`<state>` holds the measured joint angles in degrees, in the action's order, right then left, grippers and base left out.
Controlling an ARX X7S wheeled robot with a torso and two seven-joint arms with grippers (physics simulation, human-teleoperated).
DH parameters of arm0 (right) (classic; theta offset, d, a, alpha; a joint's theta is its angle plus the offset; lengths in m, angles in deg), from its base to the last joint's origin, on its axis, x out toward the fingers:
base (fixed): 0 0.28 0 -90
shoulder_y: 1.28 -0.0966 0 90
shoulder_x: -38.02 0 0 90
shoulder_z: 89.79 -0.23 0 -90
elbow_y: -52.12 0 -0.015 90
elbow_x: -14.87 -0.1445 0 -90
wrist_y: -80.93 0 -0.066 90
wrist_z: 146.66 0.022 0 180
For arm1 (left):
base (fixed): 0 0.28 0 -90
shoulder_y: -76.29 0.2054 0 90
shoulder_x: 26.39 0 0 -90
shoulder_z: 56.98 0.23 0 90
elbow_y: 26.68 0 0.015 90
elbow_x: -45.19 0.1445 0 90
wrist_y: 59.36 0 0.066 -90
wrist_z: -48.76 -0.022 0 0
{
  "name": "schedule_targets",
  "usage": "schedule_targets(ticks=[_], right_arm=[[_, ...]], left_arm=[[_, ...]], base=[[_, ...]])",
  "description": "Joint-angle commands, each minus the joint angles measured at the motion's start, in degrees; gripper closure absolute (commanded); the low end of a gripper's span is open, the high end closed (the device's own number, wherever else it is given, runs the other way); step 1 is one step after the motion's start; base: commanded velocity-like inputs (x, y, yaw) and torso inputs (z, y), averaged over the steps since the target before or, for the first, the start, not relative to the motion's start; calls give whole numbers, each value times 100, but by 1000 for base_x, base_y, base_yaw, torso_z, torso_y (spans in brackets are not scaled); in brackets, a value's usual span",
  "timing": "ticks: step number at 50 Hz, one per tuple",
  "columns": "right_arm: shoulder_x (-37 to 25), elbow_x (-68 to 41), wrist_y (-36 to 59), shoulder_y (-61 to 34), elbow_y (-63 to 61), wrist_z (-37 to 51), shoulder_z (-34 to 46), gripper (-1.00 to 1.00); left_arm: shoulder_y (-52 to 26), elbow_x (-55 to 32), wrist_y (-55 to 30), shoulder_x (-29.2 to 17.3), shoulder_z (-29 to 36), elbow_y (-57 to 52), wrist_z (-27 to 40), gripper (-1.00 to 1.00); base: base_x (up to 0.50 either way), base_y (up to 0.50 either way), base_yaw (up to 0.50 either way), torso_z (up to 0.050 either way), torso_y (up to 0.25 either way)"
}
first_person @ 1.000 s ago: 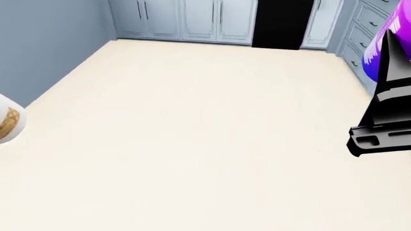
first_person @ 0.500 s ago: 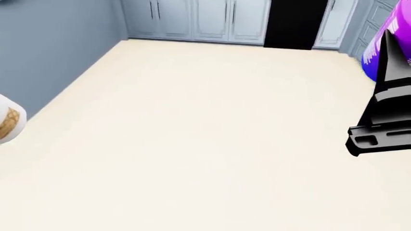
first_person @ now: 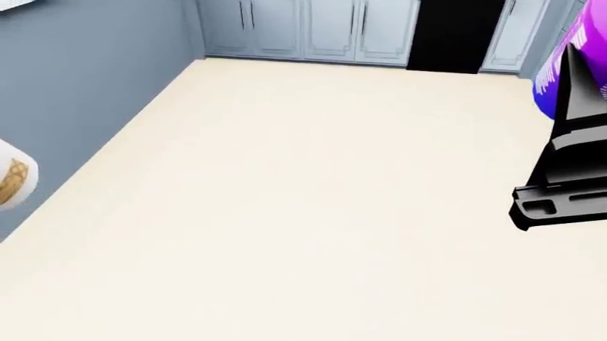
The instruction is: Move the drinks to the dining counter.
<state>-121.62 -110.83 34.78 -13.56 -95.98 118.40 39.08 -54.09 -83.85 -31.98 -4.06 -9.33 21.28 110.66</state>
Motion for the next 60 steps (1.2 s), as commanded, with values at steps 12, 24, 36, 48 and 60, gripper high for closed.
schedule_targets(ticks=[12,24,36,48,60], right_arm=[[44,23,101,-49,24,9,-31,100],[20,74,78,13,26,-25,-49,100],[36,61,96,7,35,-12,-46,100],[22,108,71,73,21,-37,-61,100],[83,75,175,27,42,43,6,100]], left_arm=[[-28,1,71,-33,-26,3,20,100],[-24,5,85,-60,-34,15,4,100],[-6,4,74,-58,-60,26,-11,100],[24,-2,76,-47,-81,3,1,100],[24,53,78,-33,-58,7,-41,100]], base=[[-495,-74,0,0,1],[-495,-74,0,0,0],[-495,-74,0,1,1],[-495,-74,0,0,1],[-495,-74,0,1,1]])
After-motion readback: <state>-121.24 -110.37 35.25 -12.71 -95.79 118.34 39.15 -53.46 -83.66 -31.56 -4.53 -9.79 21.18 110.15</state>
